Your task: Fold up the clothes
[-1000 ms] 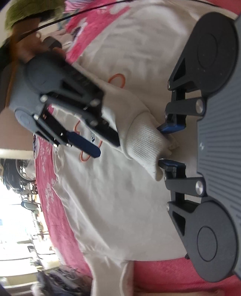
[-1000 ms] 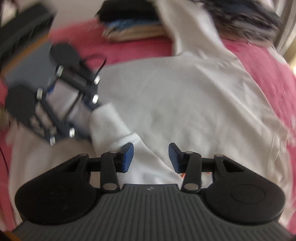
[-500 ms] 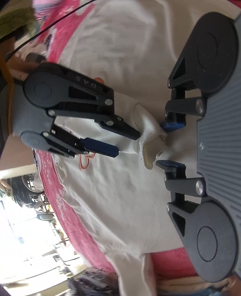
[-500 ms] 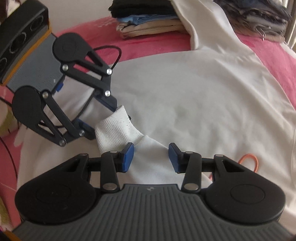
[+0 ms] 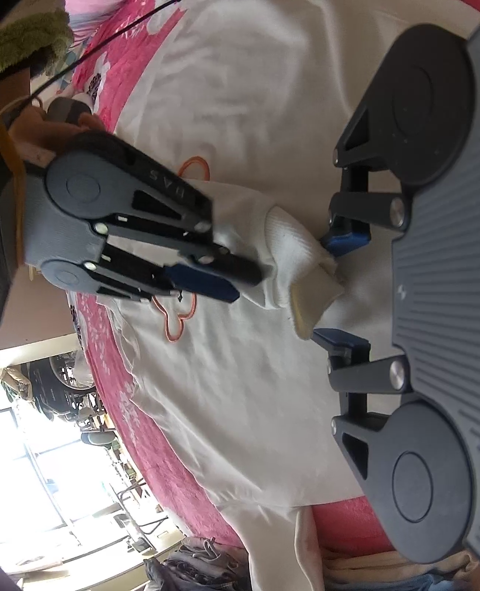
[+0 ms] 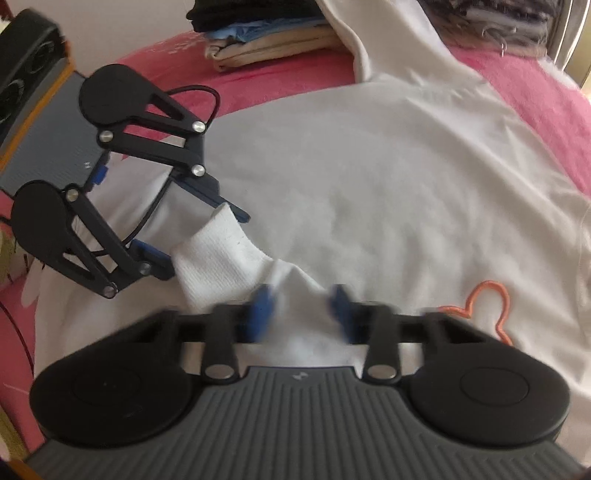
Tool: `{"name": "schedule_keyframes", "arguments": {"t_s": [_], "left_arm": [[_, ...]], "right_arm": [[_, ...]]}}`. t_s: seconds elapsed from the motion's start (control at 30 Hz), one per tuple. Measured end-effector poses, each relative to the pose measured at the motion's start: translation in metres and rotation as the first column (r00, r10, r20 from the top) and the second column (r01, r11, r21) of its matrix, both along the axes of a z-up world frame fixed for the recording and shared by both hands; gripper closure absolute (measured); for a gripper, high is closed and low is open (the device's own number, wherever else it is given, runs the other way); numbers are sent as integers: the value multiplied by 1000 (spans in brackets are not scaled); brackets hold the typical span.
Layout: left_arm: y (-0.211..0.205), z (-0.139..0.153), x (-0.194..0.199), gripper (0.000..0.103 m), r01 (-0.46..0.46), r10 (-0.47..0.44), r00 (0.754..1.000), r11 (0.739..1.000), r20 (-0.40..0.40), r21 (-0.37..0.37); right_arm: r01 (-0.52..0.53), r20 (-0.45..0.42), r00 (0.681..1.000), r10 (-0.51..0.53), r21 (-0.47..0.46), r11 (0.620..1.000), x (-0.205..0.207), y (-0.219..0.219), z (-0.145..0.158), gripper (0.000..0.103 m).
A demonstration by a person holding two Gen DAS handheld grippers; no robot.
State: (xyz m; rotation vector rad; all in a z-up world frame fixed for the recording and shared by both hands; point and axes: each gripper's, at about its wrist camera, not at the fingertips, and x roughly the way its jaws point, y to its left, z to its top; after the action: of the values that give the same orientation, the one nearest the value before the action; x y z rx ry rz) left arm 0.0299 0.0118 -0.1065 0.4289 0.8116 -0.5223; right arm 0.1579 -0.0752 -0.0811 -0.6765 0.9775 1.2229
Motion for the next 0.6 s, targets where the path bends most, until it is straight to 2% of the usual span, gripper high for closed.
{"name": "schedule_keyframes", "arguments": {"t_s": [0.07,0.27,0.43,0.53,0.6], "left_arm": [[1,0,4,58,-8,8,1000,1000,-11,-14],[17,2,21,55,-107,90,988,984,-124,-139],[27,3,41,55,-200,158,968,954,-193,-224],[30,1,53,55,-259,196,950,929,-241,-266],[34,1,59,54,-299,216,936,905,-277,-303]], "right_arm": [[-4,47,999,3,5,1000,-4,-2,4,99],[59,232,969,-81,102,993,-5,-12,23,102],[165,321,923,-210,162,973,17,-12,22,102],[235,345,895,-283,175,956,33,-10,4,102],[261,344,887,-306,171,950,39,-9,-7,102]]}}
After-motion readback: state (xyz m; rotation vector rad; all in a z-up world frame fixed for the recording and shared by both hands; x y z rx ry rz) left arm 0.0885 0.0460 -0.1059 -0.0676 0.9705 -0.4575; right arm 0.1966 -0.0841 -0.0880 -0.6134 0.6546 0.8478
